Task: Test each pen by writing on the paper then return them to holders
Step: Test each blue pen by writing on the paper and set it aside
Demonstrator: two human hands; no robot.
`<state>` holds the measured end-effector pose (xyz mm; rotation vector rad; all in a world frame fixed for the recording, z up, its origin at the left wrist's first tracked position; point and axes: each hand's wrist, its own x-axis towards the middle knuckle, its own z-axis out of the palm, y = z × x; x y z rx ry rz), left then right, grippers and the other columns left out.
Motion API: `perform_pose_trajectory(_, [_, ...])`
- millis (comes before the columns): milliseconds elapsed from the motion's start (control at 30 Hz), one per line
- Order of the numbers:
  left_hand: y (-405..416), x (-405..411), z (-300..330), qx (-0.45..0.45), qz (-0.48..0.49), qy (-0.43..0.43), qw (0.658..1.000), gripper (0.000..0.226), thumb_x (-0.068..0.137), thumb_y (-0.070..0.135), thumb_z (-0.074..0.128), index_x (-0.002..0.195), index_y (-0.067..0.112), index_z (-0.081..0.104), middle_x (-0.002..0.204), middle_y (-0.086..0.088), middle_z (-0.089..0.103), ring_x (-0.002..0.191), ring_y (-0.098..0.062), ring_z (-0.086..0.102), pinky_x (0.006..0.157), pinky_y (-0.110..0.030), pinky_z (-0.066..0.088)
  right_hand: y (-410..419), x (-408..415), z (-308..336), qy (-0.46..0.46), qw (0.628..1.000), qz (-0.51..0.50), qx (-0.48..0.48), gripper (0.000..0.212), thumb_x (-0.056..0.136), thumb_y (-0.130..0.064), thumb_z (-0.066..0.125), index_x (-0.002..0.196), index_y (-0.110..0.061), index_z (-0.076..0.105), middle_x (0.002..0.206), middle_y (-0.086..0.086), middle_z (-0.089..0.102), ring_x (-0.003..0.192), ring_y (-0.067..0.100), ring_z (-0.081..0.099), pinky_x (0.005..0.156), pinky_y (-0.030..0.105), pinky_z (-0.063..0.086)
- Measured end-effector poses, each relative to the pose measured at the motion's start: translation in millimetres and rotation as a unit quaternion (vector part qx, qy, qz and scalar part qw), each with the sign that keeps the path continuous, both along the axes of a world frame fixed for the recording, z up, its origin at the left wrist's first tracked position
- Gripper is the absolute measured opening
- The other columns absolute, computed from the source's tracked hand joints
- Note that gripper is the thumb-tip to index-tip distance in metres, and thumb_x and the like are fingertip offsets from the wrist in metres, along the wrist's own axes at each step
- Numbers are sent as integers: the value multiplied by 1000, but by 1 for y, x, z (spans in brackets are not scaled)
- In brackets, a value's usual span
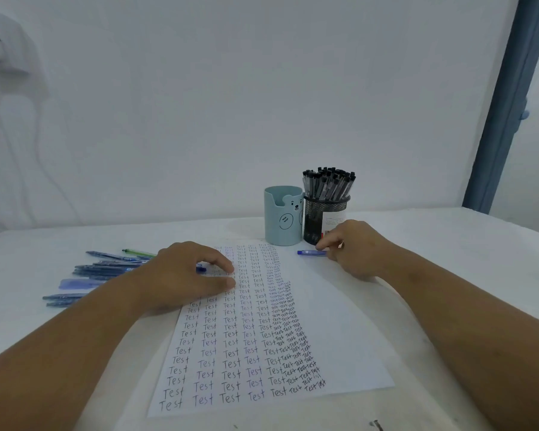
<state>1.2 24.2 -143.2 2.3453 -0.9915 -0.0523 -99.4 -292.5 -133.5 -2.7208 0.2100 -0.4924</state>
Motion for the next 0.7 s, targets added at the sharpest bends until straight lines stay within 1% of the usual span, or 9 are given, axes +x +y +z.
perform_pose_trajectory(33, [0,0,0,-1,5,1,1000,56,56,88,63,103,59,68,123,30,61,125,1,50,114,-43,38,-2,0,-1,1,1000,-9,3,26,93,-3,63,108,-17,79,97,-7,64,88,11,56,76,14,38])
perform_pose_trajectory(133, [0,-3,1,-11,14,-2,1000,38,66,75,71,100,58,68,124,29,60,125,0,49,115,-42,36,-5,1,-1,-2,1000,-28,-10,27,92,0,61,104,-16,79,95,-7,61,91,15,59,80,21,42])
perform_pose_trajectory(167, [0,-4,2,-18,18,-4,1000,33,69,70,73,98,57,69,124,28,60,124,0,49,114,-40,36,-5,2,-1,2,999,-34,-20,29,92,0,60,104,-17,79,96,-7,61,93,16,59,83,24,45])
perform_pose_trajectory(233, [0,-5,4,-38,27,-5,999,25,73,61,76,95,52,72,123,27,59,121,2,50,108,-32,36,-6,4,-2,13,998,-46,-37,31,91,0,59,103,-20,79,97,-6,61,94,18,60,87,30,51])
perform_pose_trajectory(300, [1,-4,6,-46,32,-12,998,26,71,63,75,94,50,73,120,27,60,119,4,50,103,-28,36,-7,5,-2,17,997,-55,-48,33,90,0,59,99,-25,78,97,-6,62,92,19,61,87,33,53])
perform_pose_trajectory(400, [3,0,8,-44,33,-19,998,34,65,72,69,94,54,71,118,28,62,120,4,50,104,-30,36,-7,4,-3,16,996,-61,-57,36,88,2,57,93,-29,76,94,-8,63,89,19,62,85,37,56])
perform_pose_trajectory(500, [4,1,8,-51,36,-14,998,34,63,71,68,93,54,71,120,26,62,121,1,51,104,-31,35,-7,3,-3,11,995,-66,-72,38,86,3,57,85,-32,71,88,-11,59,88,18,61,82,36,56])
perform_pose_trajectory(633, [4,1,8,-54,36,-14,998,32,66,69,70,93,54,71,121,25,62,122,0,51,107,-33,36,-12,3,-3,24,992,-97,-78,37,83,1,55,83,-34,65,98,-5,62,91,21,61,76,30,52])
perform_pose_trajectory(700, [5,1,8,-50,39,-17,998,33,65,70,69,94,54,71,120,25,62,121,1,51,106,-33,36,-13,3,-2,28,991,-107,-74,35,83,0,55,84,-33,66,101,-4,63,93,22,61,75,28,49])
